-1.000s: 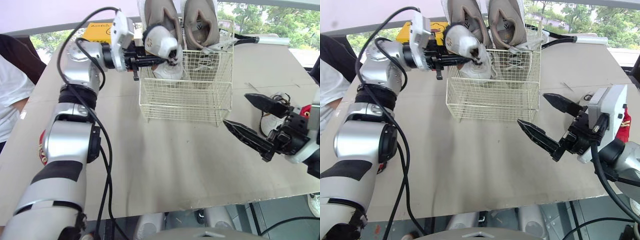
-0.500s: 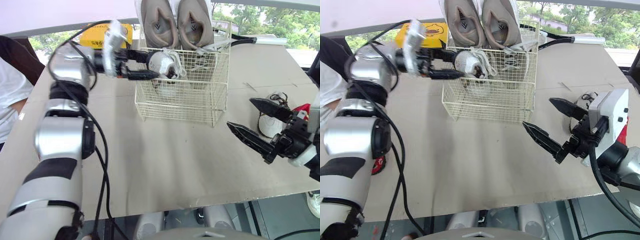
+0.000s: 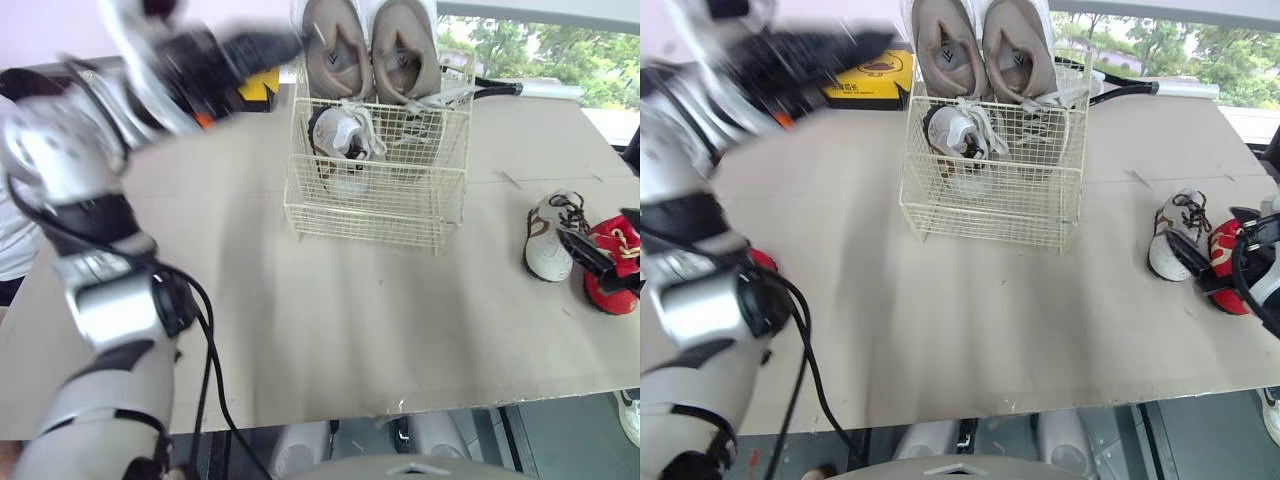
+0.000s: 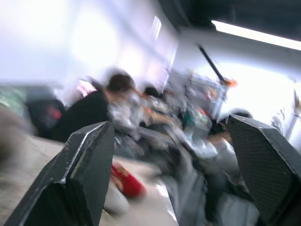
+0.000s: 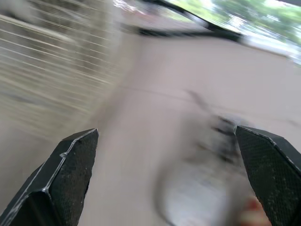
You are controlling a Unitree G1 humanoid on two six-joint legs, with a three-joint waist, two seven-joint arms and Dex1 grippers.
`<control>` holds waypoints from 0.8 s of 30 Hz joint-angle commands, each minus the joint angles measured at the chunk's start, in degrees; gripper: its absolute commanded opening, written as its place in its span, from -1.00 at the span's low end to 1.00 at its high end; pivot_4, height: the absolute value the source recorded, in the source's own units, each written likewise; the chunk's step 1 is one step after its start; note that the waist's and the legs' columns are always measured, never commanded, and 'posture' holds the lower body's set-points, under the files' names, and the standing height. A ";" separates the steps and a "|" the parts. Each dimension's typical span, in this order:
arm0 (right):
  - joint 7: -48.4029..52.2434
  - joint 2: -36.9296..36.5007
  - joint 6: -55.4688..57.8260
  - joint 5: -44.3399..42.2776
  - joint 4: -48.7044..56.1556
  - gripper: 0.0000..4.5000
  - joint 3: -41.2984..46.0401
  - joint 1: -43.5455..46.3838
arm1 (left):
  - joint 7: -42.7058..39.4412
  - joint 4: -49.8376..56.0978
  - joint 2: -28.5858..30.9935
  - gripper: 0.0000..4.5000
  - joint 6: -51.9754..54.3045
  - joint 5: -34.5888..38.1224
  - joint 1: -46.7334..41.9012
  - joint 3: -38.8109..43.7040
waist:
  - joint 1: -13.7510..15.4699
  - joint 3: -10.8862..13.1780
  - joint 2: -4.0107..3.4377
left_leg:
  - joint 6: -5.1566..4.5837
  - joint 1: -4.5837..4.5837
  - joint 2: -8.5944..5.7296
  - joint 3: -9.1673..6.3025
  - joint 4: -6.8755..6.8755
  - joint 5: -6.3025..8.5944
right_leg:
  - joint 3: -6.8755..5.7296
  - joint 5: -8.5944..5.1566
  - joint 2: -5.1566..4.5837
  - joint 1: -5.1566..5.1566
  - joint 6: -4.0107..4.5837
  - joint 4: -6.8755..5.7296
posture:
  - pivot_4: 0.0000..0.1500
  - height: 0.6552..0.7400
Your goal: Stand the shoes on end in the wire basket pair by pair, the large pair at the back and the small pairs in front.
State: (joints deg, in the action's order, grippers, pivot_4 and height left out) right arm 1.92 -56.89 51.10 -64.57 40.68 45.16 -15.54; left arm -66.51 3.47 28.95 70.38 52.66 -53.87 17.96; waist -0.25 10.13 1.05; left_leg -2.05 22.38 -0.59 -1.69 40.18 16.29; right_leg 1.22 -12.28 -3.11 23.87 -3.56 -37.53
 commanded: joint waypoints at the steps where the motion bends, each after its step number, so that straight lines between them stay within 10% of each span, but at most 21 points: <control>1: -1.35 -2.96 4.46 0.90 -7.45 1.00 -2.34 5.28 | 5.41 17.33 -3.78 0.83 -6.68 -1.54 10.76 -8.98 | -0.53 0.04 0.04 | 0.00 -0.03 0.08 0.04 0.00 0.00 | 0.06 -0.01 0.10 -0.04 0.05 0.15 | 1.00 1.00; 14: 5.94 2.66 9.68 13.22 -42.74 1.00 -29.22 38.69 | 11.49 29.04 -0.80 0.83 -14.19 0.42 26.16 -15.53 | -0.31 0.04 -0.02 | -0.13 -0.42 0.18 0.71 -0.02 0.07 | 0.66 -0.01 0.36 -0.20 0.29 0.19 | 1.00 1.00; 18: 12.77 2.66 7.26 24.33 -55.36 0.50 -39.44 43.51 | 12.04 29.90 0.67 0.86 -14.70 1.21 26.39 -16.38 | -0.40 0.03 -0.03 | -0.36 -0.31 0.19 0.78 -0.03 0.21 | 0.69 0.09 0.35 -0.20 0.09 0.59 | 1.00 1.00; 24: 16.92 3.17 6.25 26.55 -51.53 -0.78 -34.62 42.45 | 11.96 29.49 2.32 0.86 -15.91 1.73 26.13 -16.95 | -0.40 0.01 -0.01 | -0.52 -0.23 0.19 0.85 -0.07 0.34 | 0.72 0.11 0.28 -0.19 0.01 0.79 | 1.00 1.00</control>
State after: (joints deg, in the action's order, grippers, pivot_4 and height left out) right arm 18.00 -53.10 57.90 -38.69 -14.56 7.16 28.94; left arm -54.49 31.01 30.85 55.81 53.20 -26.99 1.26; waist -0.65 10.14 1.04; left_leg -2.58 22.15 -0.40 -0.83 40.10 16.63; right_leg 1.94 -12.16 -2.84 23.67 -3.56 -36.75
